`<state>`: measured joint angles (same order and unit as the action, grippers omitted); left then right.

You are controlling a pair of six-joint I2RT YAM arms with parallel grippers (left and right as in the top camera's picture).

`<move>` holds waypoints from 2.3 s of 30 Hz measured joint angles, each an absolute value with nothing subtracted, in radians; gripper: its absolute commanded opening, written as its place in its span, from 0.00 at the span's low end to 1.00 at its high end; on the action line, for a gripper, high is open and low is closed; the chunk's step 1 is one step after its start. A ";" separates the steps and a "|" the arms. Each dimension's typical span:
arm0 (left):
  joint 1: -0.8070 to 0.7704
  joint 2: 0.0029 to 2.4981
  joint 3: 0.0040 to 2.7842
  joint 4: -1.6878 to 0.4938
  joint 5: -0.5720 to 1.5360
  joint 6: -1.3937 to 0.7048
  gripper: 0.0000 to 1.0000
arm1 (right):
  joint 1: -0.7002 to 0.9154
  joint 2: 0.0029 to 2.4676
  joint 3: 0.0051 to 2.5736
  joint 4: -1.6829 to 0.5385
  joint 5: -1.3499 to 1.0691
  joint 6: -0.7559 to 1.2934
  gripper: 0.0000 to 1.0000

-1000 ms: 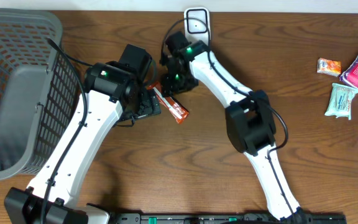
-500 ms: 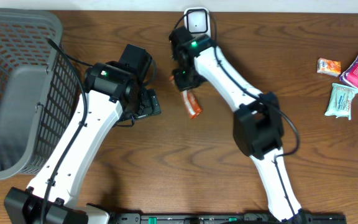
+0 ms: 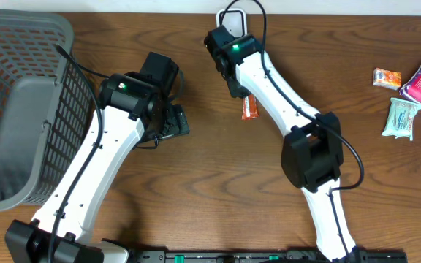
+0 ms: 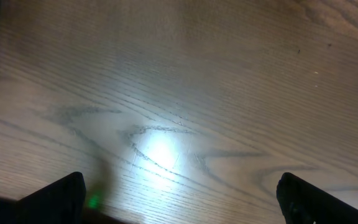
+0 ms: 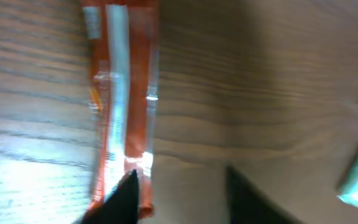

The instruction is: Scan the item barcode

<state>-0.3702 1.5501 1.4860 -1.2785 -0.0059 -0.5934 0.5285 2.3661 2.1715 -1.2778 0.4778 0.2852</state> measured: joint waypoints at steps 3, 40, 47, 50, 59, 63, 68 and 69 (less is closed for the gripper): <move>-0.370 1.551 1.486 -1.279 -0.006 -0.593 0.98 | 0.519 2.374 2.164 -1.237 0.382 0.296 0.72; -0.370 1.550 1.486 -1.279 -0.006 -0.593 0.98 | 0.288 2.542 2.158 -1.175 -0.541 0.215 0.01; -0.370 1.550 1.486 -1.279 -0.006 -0.593 0.98 | 0.294 2.517 2.157 -1.240 -0.437 0.196 0.01; -0.370 1.551 1.486 -1.279 -0.006 -0.593 0.98 | 0.309 2.473 2.154 -1.277 -0.306 0.189 0.01; -0.370 1.550 1.486 -1.279 -0.006 -0.593 0.98 | 0.493 2.325 2.153 -1.348 0.142 0.177 0.01; -0.370 1.551 1.486 -1.279 -0.006 -0.593 0.98 | 0.570 2.326 2.151 -1.351 0.260 0.188 0.01; -0.370 1.550 1.486 -1.279 -0.006 -0.593 0.98 | 0.640 2.326 2.151 -1.365 0.439 0.257 0.01; -0.370 1.550 1.486 -1.279 -0.006 -0.593 0.98 | 0.649 2.326 2.151 -1.370 0.466 0.267 0.01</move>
<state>-0.3702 1.5501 1.4860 -1.2785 -0.0059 -0.5934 0.6487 2.3257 2.1509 -1.3705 0.4656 0.2672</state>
